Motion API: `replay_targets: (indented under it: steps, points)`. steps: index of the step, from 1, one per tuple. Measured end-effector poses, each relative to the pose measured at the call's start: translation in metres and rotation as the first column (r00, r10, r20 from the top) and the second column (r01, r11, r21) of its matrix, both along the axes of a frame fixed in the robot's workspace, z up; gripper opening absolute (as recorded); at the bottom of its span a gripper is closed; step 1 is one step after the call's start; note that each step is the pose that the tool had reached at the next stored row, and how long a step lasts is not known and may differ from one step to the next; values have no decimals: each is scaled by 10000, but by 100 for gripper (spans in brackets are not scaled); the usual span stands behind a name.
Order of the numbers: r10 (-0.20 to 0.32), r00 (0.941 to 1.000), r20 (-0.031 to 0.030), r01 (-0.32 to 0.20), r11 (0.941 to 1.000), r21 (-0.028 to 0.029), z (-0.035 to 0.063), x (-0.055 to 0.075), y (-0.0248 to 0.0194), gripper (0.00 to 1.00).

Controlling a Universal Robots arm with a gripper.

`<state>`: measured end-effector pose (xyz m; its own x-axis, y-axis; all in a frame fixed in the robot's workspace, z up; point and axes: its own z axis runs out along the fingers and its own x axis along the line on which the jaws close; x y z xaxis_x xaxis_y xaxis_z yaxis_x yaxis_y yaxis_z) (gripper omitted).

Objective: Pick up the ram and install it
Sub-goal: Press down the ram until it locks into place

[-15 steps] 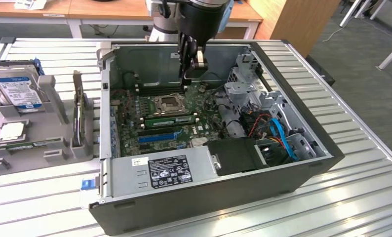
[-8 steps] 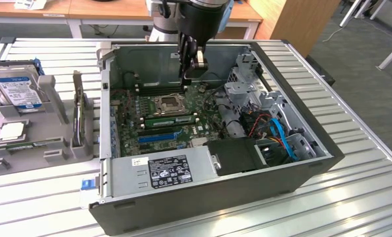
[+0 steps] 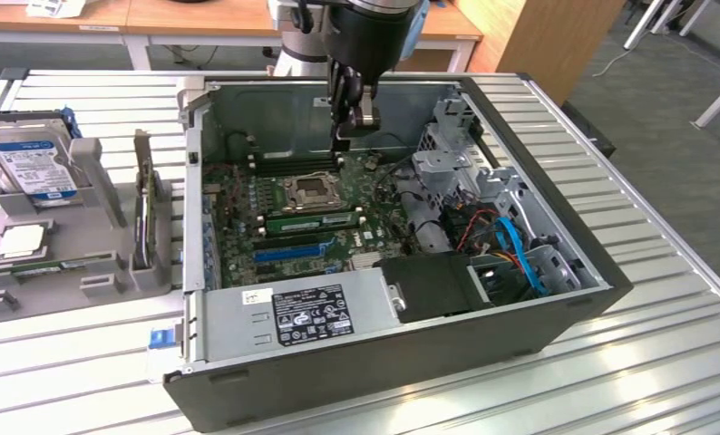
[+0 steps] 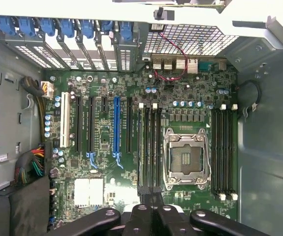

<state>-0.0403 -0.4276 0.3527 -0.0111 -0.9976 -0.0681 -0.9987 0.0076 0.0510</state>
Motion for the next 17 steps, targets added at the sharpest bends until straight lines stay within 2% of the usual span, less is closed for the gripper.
replay_targets:
  steps: [9,17]
  points:
    - [1,10000,-1,-1,10000,0,0,16,0,10]
    - [1,10000,0,-1,10000,0,0,140,0,10]
